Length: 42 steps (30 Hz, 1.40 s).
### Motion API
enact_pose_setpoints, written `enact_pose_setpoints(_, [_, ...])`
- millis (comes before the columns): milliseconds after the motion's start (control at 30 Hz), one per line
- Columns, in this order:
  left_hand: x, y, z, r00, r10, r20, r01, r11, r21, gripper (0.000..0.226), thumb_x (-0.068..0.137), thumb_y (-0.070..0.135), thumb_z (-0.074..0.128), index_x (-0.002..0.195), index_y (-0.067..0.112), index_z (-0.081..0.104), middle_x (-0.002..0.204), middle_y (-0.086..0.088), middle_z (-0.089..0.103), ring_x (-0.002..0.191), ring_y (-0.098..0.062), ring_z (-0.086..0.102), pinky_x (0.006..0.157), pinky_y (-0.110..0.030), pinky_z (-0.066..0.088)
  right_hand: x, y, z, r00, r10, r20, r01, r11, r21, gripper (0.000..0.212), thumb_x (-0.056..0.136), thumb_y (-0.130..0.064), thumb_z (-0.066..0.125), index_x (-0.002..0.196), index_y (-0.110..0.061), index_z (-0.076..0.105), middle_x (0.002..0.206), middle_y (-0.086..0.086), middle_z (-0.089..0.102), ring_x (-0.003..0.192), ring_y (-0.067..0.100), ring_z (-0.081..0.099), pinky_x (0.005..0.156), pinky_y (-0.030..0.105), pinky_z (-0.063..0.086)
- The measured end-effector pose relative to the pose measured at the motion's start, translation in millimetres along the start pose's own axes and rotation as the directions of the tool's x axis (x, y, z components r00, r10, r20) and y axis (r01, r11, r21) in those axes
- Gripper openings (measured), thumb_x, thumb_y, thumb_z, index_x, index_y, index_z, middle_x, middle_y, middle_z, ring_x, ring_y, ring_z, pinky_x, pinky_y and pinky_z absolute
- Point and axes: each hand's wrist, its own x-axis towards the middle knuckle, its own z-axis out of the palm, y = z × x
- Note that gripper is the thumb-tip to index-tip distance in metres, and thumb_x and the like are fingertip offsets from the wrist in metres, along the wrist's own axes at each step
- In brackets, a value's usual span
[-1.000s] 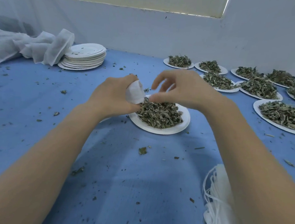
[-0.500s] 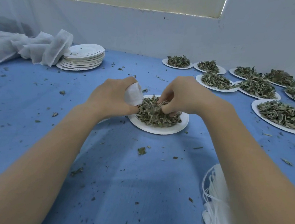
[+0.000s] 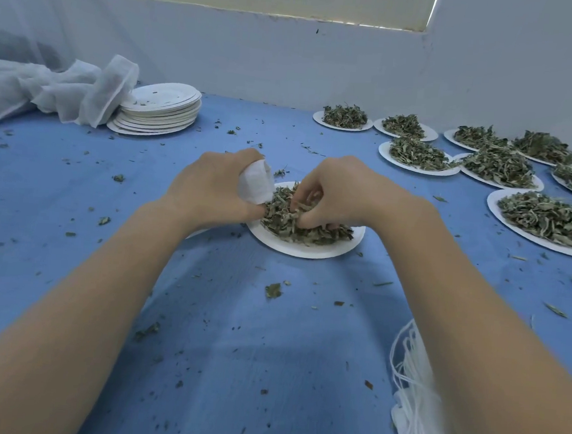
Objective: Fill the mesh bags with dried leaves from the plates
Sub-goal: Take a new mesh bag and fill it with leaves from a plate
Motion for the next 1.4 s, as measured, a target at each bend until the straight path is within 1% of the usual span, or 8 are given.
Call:
enact_pose_setpoints(167, [1, -1, 0, 1.000, 0.004, 0.022, -0.004, 1.000, 0.008, 0.049, 0.067, 0.033, 0.072, 0.112, 0.031, 0.052, 0.095, 0.002, 0.059, 0.088, -0.020, 0.049, 0.071, -0.031, 0.043, -4, 11, -15, 0.993, 0.015, -0.121, 0.009, 0.979, 0.203, 0.009, 0.078, -0.016, 0.071, 0.083, -0.023, 0.074, 0.046, -0.022, 0.058, 0.045, -0.003, 0.060, 0.051, 0.006, 0.046])
enact_pose_setpoints(300, [0, 0, 0, 0.998, -0.015, 0.060, 0.014, 1.000, 0.023, 0.057, 0.055, 0.045, 0.061, 0.110, 0.034, 0.050, 0.092, 0.004, 0.058, 0.087, -0.022, 0.051, 0.069, -0.031, 0.044, -8, 17, -20, 0.973, 0.024, -0.229, 0.054, 0.944, 0.327, 0.010, 0.080, -0.012, 0.071, 0.088, -0.018, 0.074, 0.053, -0.020, 0.060, 0.043, -0.005, 0.058, 0.047, 0.001, 0.036])
enact_pose_setpoints(500, [-1, 2, 3, 0.999, -0.003, 0.039, 0.003, 1.000, -0.013, 0.048, 0.062, 0.036, 0.072, 0.104, 0.038, 0.050, 0.092, 0.005, 0.059, 0.087, -0.020, 0.052, 0.071, -0.032, 0.047, -4, 9, -16, 0.961, -0.033, -0.273, 0.128, 0.932, 0.339, 0.014, 0.077, -0.013, 0.074, 0.089, -0.020, 0.074, 0.050, -0.022, 0.058, 0.051, -0.005, 0.059, 0.056, 0.002, 0.040])
enact_pose_setpoints(700, [-2, 8, 5, 1.000, 0.028, 0.003, -0.028, 0.999, -0.045, 0.044, 0.063, 0.031, 0.072, 0.102, 0.036, 0.052, 0.084, 0.005, 0.058, 0.081, -0.020, 0.053, 0.068, -0.033, 0.047, 4, -8, 4, 0.955, -0.115, -0.274, 0.169, 0.969, 0.182, 0.022, 0.073, -0.013, 0.074, 0.085, -0.023, 0.059, 0.076, -0.011, 0.054, 0.066, 0.003, 0.047, 0.064, 0.018, 0.042])
enact_pose_setpoints(833, [-1, 8, 7, 1.000, 0.031, -0.004, -0.031, 0.999, -0.027, 0.037, 0.062, 0.031, 0.070, 0.090, 0.030, 0.046, 0.071, 0.008, 0.049, 0.070, -0.019, 0.048, 0.056, -0.029, 0.038, 5, -10, 3, 0.974, -0.065, -0.218, 0.144, 0.918, 0.371, 0.027, 0.073, -0.021, 0.077, 0.096, -0.025, 0.064, 0.087, -0.012, 0.061, 0.075, 0.000, 0.058, 0.067, 0.008, 0.043])
enact_pose_setpoints(967, [1, 5, 6, 0.999, 0.013, -0.048, -0.016, 0.999, -0.048, 0.047, 0.065, 0.034, 0.072, 0.107, 0.034, 0.050, 0.074, 0.011, 0.050, 0.077, -0.019, 0.048, 0.058, -0.028, 0.034, 1, -4, -4, 0.996, -0.037, -0.076, 0.075, 0.796, 0.601, 0.034, 0.080, -0.007, 0.062, 0.107, -0.028, 0.060, 0.093, -0.014, 0.068, 0.083, 0.003, 0.064, 0.077, 0.019, 0.050])
enact_pose_setpoints(1233, [0, 9, 5, 0.992, 0.023, -0.126, -0.046, 0.981, -0.187, 0.042, 0.063, 0.034, 0.074, 0.100, 0.035, 0.055, 0.082, 0.011, 0.060, 0.079, -0.011, 0.052, 0.065, -0.026, 0.043, 4, -11, 6, 0.939, 0.002, -0.345, 0.168, 0.871, 0.461, 0.014, 0.071, -0.011, 0.077, 0.080, -0.020, 0.072, 0.066, -0.017, 0.063, 0.061, -0.006, 0.058, 0.060, 0.002, 0.041])
enact_pose_setpoints(1400, [-3, 16, 6, 0.987, 0.055, -0.153, -0.086, 0.975, -0.205, 0.041, 0.063, 0.029, 0.074, 0.100, 0.030, 0.057, 0.076, 0.014, 0.058, 0.074, -0.008, 0.053, 0.061, -0.020, 0.042, 4, -13, 8, 0.953, -0.099, -0.288, 0.190, 0.933, 0.307, 0.029, 0.079, -0.009, 0.065, 0.085, -0.037, 0.073, 0.058, -0.016, 0.059, 0.054, -0.003, 0.045, 0.054, 0.006, 0.035])
